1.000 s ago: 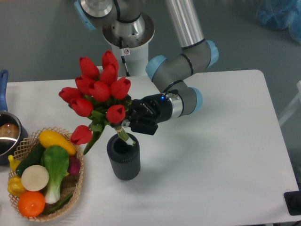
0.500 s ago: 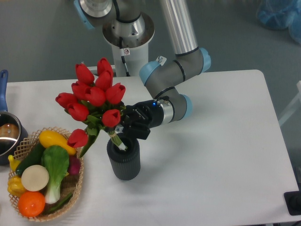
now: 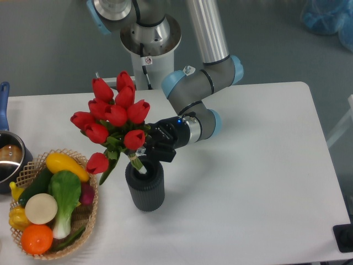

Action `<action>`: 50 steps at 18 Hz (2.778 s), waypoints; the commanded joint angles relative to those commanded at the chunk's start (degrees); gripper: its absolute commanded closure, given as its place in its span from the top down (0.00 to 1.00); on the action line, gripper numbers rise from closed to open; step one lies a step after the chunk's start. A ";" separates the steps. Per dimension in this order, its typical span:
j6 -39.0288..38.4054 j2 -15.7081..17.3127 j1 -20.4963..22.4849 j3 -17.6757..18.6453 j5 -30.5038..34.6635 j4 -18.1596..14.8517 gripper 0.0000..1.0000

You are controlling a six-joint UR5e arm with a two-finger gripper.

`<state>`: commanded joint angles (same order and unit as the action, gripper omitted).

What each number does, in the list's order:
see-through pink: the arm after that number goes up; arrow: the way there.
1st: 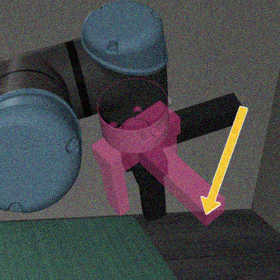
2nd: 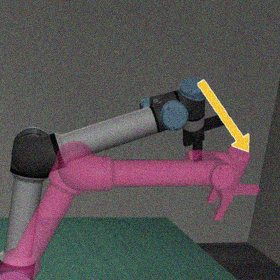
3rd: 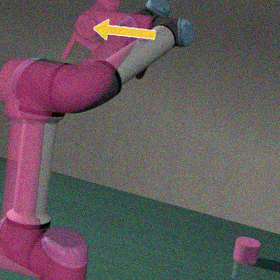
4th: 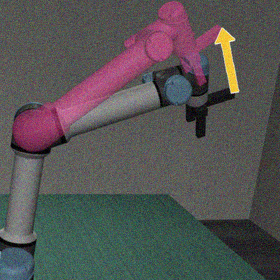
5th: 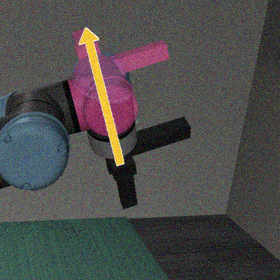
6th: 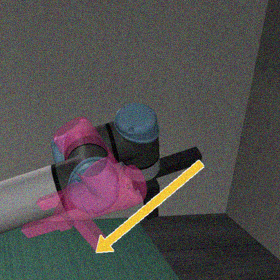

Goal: Insert the flowers into the vase
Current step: 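Push the tulip stems further down into the vase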

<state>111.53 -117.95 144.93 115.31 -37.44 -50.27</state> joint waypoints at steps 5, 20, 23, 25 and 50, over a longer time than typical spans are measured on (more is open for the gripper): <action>1.84 -0.96 0.09 0.62 -0.26 0.00 0.25; 5.71 -4.04 0.35 0.62 -2.37 0.00 0.25; 5.98 -4.83 0.44 0.53 -2.37 0.09 0.25; 6.76 -5.27 0.44 0.53 -2.37 0.09 0.25; 10.37 -8.26 1.58 1.49 -2.02 0.61 0.26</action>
<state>121.90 -126.21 146.51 116.80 -39.46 -49.66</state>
